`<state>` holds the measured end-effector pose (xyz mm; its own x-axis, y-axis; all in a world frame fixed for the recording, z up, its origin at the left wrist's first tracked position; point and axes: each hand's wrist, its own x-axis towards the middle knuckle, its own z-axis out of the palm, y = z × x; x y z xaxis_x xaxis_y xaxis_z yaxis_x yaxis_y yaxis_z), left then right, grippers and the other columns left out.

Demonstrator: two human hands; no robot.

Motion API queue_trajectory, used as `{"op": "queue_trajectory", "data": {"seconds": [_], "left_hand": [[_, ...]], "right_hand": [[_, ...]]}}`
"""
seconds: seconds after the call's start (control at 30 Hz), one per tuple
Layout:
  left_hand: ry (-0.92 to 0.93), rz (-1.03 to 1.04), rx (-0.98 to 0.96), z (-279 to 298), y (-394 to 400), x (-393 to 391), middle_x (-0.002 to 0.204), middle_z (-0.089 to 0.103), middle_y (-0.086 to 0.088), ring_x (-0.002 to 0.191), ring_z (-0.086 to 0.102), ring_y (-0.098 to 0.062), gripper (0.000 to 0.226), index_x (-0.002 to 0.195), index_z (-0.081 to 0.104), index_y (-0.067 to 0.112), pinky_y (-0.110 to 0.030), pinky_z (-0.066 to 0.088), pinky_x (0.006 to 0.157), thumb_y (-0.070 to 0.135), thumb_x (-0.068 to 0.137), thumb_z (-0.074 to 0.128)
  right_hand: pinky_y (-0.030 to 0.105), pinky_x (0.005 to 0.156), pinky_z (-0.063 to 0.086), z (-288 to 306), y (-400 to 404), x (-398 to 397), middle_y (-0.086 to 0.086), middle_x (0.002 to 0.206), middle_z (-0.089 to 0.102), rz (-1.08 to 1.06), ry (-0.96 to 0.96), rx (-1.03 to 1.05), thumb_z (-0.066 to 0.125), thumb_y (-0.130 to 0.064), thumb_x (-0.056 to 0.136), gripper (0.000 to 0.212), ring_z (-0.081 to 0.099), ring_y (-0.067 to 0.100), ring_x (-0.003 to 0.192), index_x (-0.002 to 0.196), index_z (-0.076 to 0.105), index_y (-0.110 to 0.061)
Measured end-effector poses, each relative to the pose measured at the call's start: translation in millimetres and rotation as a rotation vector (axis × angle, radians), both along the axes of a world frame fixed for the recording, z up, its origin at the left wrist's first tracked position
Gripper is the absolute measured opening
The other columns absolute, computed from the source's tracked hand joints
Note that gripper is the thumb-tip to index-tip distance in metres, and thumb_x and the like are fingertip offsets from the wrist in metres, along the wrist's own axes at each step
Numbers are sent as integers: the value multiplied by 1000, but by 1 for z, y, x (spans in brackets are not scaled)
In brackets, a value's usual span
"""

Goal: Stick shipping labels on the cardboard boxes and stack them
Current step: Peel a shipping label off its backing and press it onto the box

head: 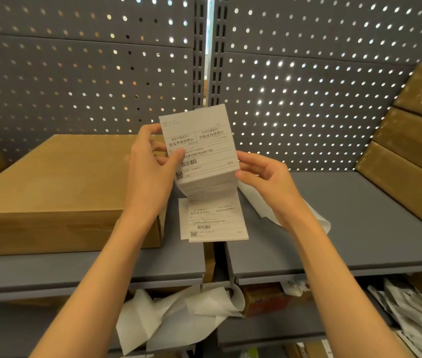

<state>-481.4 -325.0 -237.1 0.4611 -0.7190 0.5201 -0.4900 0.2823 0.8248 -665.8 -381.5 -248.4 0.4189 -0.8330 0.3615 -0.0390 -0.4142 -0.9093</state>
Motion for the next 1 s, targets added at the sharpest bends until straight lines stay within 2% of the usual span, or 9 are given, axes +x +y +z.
{"op": "queue_trajectory", "data": {"seconds": [0.07, 0.13, 0.2, 0.3, 0.5, 0.67, 0.77, 0.83, 1.0], "left_hand": [[-11, -6, 2, 0, 0, -2, 87, 58, 18, 69, 61, 10, 31, 112, 46, 21, -14, 53, 59, 12, 87, 63], [-17, -12, 2, -1, 0, -3, 86, 57, 19, 69, 60, 11, 32, 113, 46, 20, -12, 52, 58, 12, 88, 63], [-21, -15, 6, -1, 1, -3, 86, 57, 20, 69, 60, 12, 32, 114, 47, 19, -11, 51, 57, 12, 88, 63], [-26, -11, 10, -1, 1, -4, 86, 56, 21, 69, 60, 12, 33, 116, 48, 16, -10, 50, 56, 13, 88, 63], [-37, -7, 9, 0, 3, -3, 87, 57, 19, 68, 60, 11, 31, 112, 45, 21, -7, 47, 54, 13, 87, 63], [-44, -1, 11, 1, 5, -7, 93, 51, 20, 70, 56, 18, 53, 131, 37, 17, -3, 44, 55, 13, 86, 65], [-67, 26, -9, 2, 6, -8, 108, 52, 12, 77, 58, 7, 66, 140, 29, 19, -4, 45, 61, 14, 86, 66], [-95, 33, -21, 2, 6, -8, 113, 51, 9, 80, 57, 2, 66, 141, 29, 18, -3, 44, 62, 13, 86, 66], [-95, 1, 2, 1, 7, -11, 109, 50, 12, 72, 54, 19, 60, 138, 33, 19, -2, 43, 57, 12, 87, 63]], "right_hand": [[17, 85, 51, 0, 0, 0, -19, 100, 69, -9, -15, 4, 56, 3, 89, 37, 64, -4, 95, 104, 64, -31], [11, 71, 48, -1, 0, -1, -15, 98, 69, -2, -37, 23, 56, 5, 89, 34, 63, -8, 83, 106, 64, -24], [9, 65, 45, -2, 0, -1, -9, 97, 69, -8, -43, 30, 56, 6, 88, 32, 62, -6, 72, 109, 64, -17], [9, 68, 46, -4, -1, -1, -7, 97, 70, -11, -36, 33, 57, 4, 88, 30, 66, 0, 74, 109, 65, -15], [13, 73, 48, -6, 0, -3, -8, 97, 72, 9, -35, 35, 59, 0, 88, 27, 69, 4, 82, 105, 66, -21], [14, 76, 48, -7, 2, -5, -7, 99, 71, 23, -34, 39, 59, -2, 89, 27, 69, 5, 85, 107, 65, -21], [15, 77, 49, -7, 2, -7, -8, 99, 72, 21, -33, 42, 59, -3, 89, 27, 69, 6, 86, 107, 65, -21], [16, 78, 50, -7, 2, -9, -8, 100, 72, 18, -37, 44, 59, -3, 89, 27, 69, 7, 87, 108, 64, -21], [16, 77, 50, -8, 3, -10, -7, 99, 72, 7, -39, 44, 58, -5, 90, 25, 69, 6, 85, 110, 65, -19]]}}
